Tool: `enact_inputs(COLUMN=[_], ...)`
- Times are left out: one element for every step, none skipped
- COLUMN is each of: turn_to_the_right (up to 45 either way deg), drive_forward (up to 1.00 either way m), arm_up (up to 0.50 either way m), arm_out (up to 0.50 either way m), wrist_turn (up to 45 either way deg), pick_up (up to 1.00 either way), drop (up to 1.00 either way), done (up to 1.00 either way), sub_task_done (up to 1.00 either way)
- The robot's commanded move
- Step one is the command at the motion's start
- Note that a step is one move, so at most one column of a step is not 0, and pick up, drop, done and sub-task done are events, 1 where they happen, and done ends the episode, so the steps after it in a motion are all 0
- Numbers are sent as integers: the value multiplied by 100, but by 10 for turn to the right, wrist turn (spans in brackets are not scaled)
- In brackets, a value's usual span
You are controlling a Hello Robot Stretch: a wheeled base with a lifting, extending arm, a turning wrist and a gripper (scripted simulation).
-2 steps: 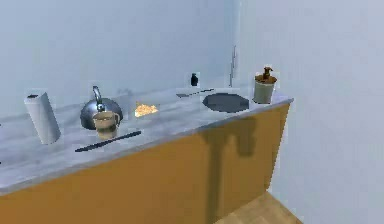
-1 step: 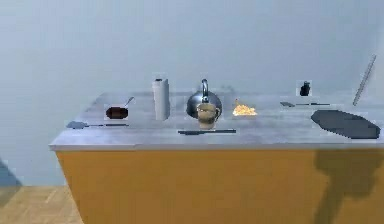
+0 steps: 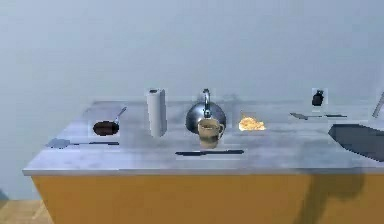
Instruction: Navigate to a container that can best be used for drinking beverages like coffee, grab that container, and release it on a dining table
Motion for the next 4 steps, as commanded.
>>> enact_inputs(turn_to_the_right=[-450,-330,0,0], drive_forward=[0,0,0,0], arm_up=[0,0,50,38], arm_out=[0,0,0,0], wrist_turn=[0,0,0,0], pick_up=[0,0,0,0], drop=[0,0,0,0], done=[0,0,0,0], sub_task_done=[0,0,0,0])
